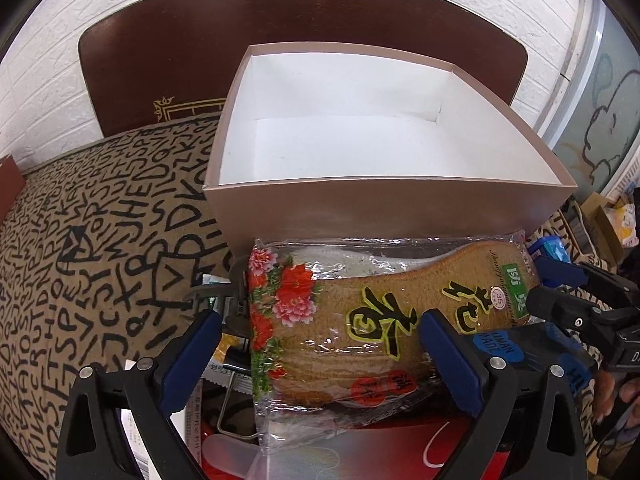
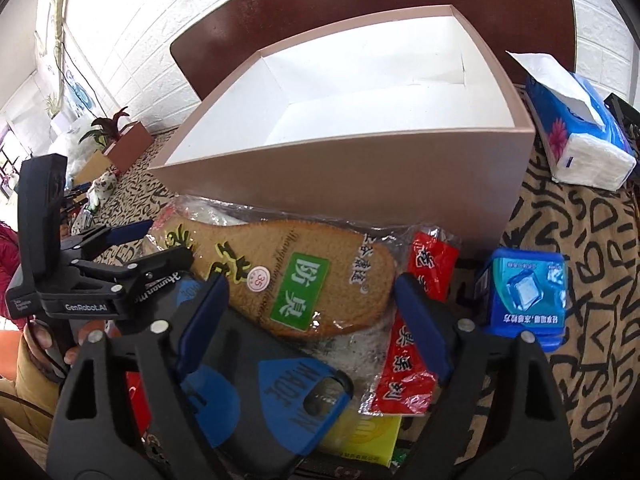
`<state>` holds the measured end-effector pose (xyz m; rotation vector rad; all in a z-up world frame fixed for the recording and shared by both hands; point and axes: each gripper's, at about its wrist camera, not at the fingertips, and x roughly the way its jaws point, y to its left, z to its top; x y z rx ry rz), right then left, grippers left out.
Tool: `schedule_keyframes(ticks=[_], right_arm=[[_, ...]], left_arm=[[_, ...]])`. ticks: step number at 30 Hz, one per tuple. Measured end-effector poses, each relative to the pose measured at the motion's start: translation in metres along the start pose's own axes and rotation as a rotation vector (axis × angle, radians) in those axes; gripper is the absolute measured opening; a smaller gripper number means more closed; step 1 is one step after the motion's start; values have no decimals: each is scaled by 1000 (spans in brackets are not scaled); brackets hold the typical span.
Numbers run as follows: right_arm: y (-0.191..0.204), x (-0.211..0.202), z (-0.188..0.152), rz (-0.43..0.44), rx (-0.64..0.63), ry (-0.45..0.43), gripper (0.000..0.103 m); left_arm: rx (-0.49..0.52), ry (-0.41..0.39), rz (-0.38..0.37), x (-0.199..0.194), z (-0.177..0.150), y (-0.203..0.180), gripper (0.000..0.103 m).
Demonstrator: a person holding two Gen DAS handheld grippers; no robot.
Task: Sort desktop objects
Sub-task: 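Close the left tool on the brown insole package in the clear bag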
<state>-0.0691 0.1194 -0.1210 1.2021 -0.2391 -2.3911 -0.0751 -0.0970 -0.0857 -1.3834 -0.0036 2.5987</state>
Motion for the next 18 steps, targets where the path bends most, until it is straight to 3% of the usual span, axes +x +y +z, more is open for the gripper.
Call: schedule_keyframes(ticks=[5,7,12,18], right_arm=[[-3,0,-2,-13,-17,-1,77],[-1,2,-2,-18,-16,0,75],[-5,-3,-1,5,-1,-8,63],[1,-10,1,-15,-33,-28,62]], left_arm=[[-4,26,-7,0,1,5,101],[5,35,-28,-1,1,5,93],[37,41,-43,-6,-1,-4,89],[37,17,-35,-16,2,-10,89]])
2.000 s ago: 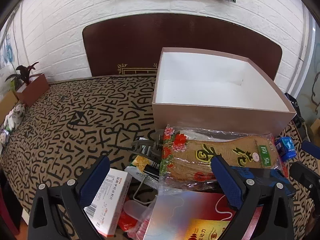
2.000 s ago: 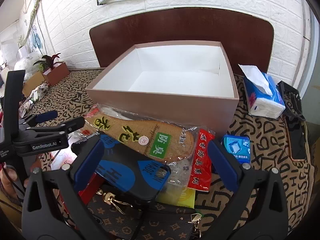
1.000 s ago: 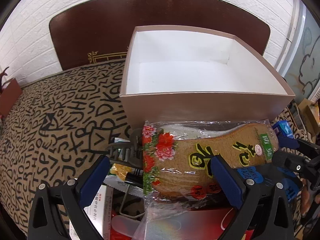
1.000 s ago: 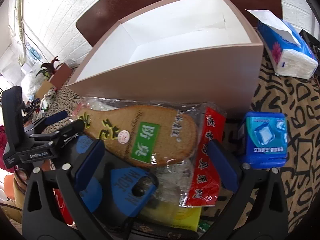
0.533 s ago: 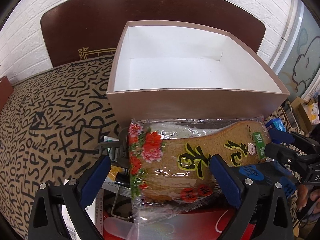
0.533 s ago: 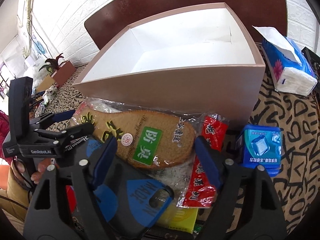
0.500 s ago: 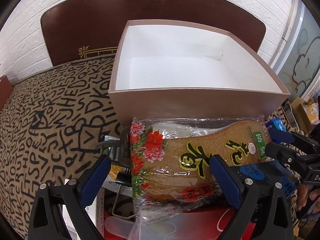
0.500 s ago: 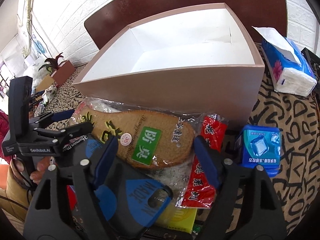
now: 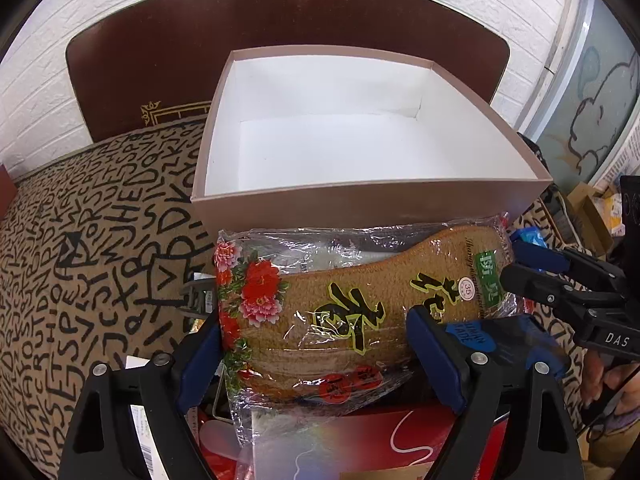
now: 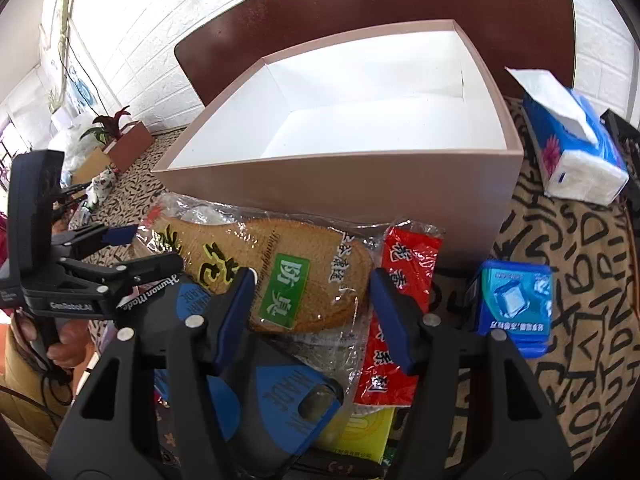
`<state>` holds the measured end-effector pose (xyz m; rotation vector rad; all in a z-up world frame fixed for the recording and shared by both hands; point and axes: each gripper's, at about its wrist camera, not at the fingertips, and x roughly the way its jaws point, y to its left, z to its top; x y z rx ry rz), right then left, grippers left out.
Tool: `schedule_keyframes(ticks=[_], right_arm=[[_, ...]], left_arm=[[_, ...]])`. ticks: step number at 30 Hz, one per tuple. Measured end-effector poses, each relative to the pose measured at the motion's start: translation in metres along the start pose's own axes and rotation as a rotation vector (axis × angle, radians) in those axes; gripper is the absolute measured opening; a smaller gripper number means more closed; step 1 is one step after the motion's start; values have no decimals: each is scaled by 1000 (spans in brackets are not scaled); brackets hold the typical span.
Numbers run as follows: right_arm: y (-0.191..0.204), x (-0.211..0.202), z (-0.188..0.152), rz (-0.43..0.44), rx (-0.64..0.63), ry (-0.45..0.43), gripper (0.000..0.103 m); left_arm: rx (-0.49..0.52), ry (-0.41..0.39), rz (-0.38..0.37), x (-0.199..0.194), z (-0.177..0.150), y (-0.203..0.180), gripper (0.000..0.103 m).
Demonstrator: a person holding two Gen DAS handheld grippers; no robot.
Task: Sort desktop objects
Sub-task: 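Close the left tool on the brown insole package in the clear bag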
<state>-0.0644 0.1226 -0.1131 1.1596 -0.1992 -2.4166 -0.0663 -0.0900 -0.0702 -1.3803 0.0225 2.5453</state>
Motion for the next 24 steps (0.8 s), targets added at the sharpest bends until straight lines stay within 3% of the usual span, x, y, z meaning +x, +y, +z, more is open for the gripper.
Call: schedule_keyframes(ticks=[6,14,15,17,24], right_arm=[[-7,-7,0,32,2,-34,61],[-27,8,-9,33,86,33,61],[-28,7,-10,39,87,33,61],[-23,6,-10,39,70,37,61],[-1,3,-8,-29,-14,27,53]], left_arm=[[20,-2,42,4,1,-2,89],[-12,24,43,5,-2,17,89],[-13,23,40,4,-2,17,88],[-8,35,18,5,-2,15,74],[-12,30,75,2,0,6,69]])
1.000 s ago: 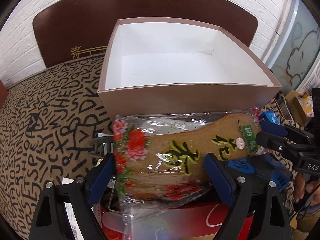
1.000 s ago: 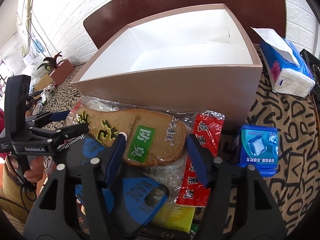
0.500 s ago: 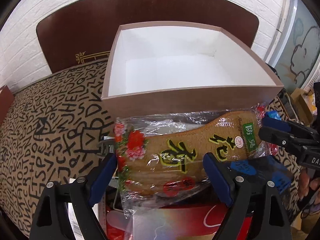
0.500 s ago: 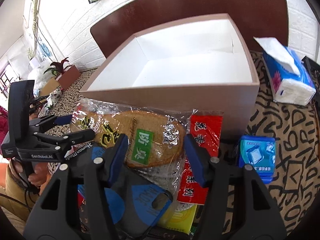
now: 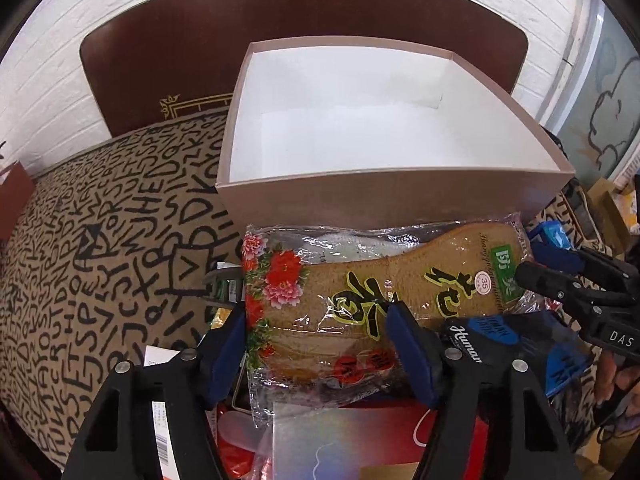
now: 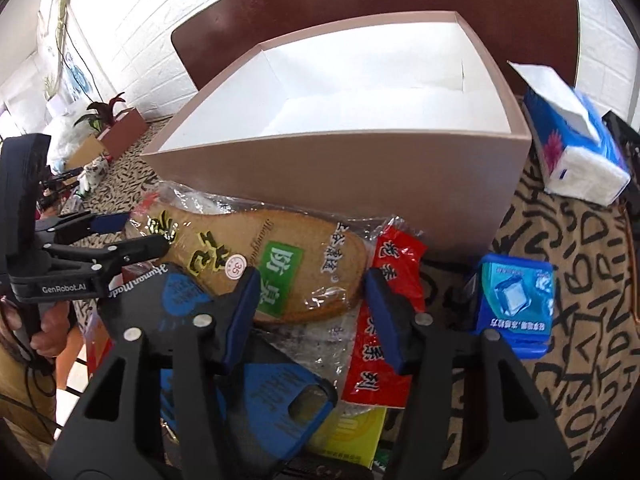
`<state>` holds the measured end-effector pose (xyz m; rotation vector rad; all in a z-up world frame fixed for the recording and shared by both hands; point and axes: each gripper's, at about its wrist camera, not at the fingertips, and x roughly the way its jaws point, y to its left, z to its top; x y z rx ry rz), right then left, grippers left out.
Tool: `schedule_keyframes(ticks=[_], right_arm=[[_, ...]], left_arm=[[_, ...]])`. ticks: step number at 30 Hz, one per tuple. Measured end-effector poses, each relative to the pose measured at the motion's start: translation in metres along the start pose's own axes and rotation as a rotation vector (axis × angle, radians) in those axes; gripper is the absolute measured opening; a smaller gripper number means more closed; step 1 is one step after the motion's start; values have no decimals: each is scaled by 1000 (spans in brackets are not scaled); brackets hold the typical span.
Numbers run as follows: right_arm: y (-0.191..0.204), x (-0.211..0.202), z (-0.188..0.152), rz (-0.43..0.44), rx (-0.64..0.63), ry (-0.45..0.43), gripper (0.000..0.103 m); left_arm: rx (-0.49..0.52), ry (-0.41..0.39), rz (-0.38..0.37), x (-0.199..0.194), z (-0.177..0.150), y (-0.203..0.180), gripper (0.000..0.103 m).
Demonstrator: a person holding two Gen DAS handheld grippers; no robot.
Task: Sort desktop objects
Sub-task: 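Lift the insole package with the left tool above the pink box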
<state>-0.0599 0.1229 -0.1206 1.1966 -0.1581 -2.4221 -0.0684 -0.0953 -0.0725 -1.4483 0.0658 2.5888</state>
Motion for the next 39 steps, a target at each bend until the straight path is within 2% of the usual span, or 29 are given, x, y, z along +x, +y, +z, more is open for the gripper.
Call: schedule_keyframes(ticks=[4,15,20,39], right_arm=[[-1,-13,3,-3,-2,-42,43],[13,-48,10,-60,-89,-141,43],[14,-55,16,-67,-93,-171,43],[16,-72,21,-95,-107,-216,43]], left_arm=[[-13,-32,-10,-13,2,0,69],[-29,-82,-44,-35,12,-3,69],[-14,-116,-30,-44,15,-11,69],[10,-202,-7,-66,24,-24,69]])
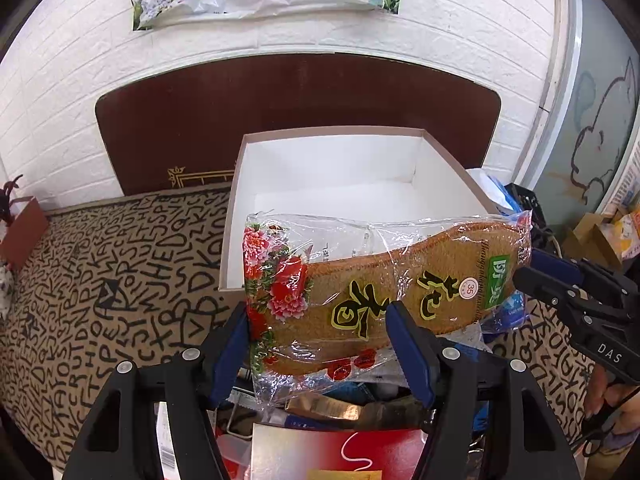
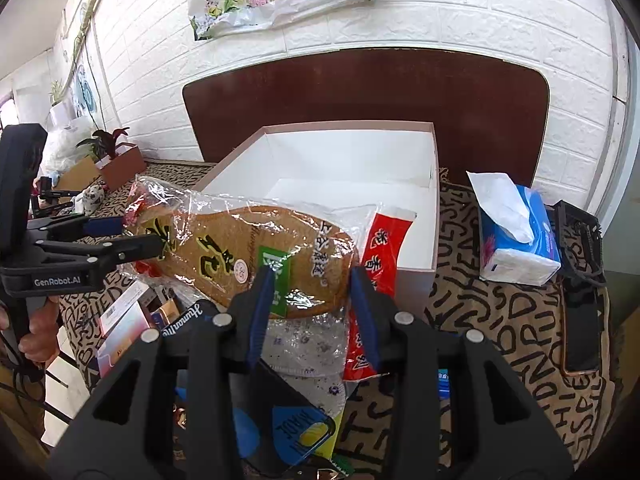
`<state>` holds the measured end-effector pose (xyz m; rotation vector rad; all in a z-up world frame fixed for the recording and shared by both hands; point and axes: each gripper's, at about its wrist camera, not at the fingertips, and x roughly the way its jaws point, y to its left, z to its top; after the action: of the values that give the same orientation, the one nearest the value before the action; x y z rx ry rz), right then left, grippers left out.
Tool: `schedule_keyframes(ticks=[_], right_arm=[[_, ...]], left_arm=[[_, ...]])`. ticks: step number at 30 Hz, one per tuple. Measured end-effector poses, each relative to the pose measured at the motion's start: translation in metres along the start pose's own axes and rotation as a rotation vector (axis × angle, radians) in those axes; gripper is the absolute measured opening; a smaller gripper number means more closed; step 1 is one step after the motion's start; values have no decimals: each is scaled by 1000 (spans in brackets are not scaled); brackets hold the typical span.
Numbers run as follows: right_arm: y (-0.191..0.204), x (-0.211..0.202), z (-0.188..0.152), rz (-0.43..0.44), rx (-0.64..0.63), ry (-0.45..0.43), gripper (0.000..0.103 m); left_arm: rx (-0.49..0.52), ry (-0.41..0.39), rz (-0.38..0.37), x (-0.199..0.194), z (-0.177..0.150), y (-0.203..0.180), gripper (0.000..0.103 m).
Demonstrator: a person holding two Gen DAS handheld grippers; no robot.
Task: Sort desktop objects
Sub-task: 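Lift the insole package with the left tool above the pink box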
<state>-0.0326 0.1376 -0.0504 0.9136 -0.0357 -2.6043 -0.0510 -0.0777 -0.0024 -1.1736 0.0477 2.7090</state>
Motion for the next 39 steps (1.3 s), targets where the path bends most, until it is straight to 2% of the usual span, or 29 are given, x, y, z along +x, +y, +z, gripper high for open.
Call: schedule_keyframes(ticks=[39], right_arm=[[-6,-4,20,-13,-17,-38,43]], left_arm=[[19,-60,41,-6,13,-11,69]])
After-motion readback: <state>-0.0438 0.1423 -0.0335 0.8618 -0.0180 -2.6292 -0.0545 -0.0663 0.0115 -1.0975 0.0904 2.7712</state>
